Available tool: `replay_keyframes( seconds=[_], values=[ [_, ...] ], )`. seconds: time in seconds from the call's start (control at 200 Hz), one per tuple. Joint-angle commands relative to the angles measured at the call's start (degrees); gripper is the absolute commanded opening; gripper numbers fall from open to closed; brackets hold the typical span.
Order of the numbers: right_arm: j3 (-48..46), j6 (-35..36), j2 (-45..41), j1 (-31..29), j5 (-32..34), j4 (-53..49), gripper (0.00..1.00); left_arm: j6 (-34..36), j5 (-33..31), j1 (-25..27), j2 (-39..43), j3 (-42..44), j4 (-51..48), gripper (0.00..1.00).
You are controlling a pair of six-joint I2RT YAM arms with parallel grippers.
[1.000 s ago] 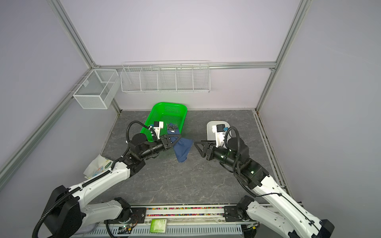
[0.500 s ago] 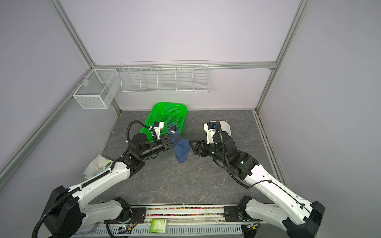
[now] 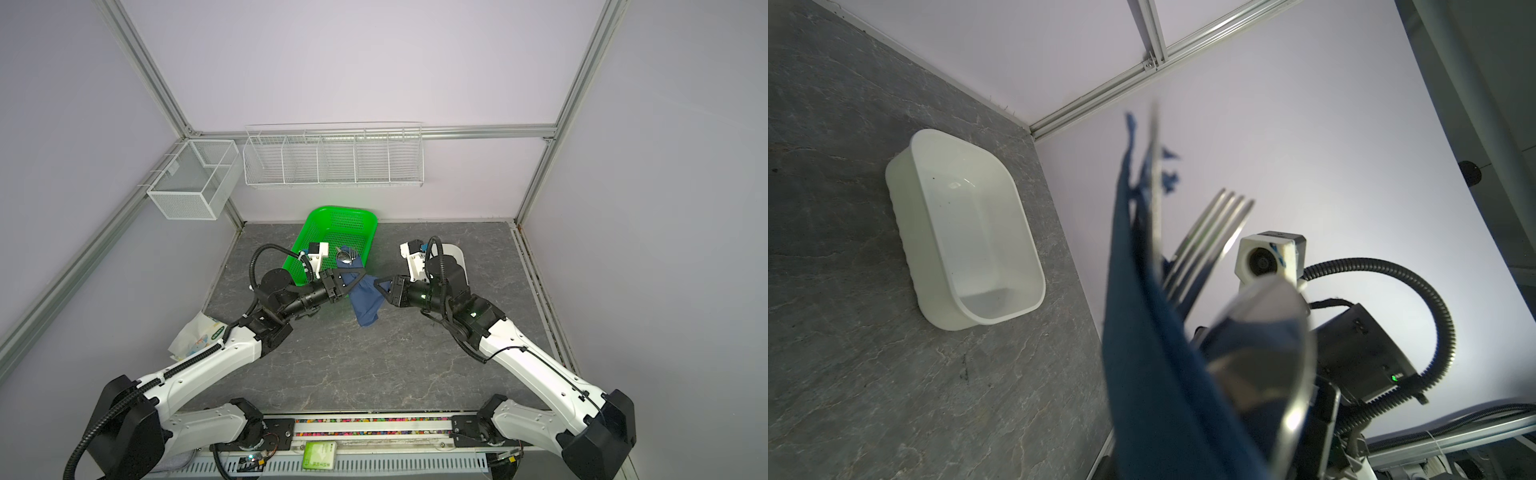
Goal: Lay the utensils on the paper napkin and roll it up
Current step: 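Move the right gripper back to the bundle's lower end and grasp it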
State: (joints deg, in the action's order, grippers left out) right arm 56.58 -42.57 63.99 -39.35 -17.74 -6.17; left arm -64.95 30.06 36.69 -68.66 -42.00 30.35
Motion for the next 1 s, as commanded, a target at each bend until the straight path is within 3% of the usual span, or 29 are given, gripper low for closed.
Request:
replay_keyframes(
  seconds=[0.0,0.16,0.555,0.995],
  values=[
    [-1.64,-2.39,-0.18,0.43,-2.45,5.55,0.16,-3.93,0.67,-0.39,-0.81,-0.03,6.17,0.02],
    [-2.63,-2.92,-0.66,0.43,-2.66,6.79,0.06,-7.50,0.13,-0.39,-2.36,0.87,10.66,0.05],
    [-4.44,-3.21,-3.69,0.45,-0.46,6.64,0.06,-9.91,-2.46,-0.64,-2.68,1.22,11.82,0.13],
    [-4.19,-3.06,-3.91,0.50,0.29,6.16,0.06,-12.57,-4.38,-0.74,-3.03,2.80,15.37,0.16]
  ],
)
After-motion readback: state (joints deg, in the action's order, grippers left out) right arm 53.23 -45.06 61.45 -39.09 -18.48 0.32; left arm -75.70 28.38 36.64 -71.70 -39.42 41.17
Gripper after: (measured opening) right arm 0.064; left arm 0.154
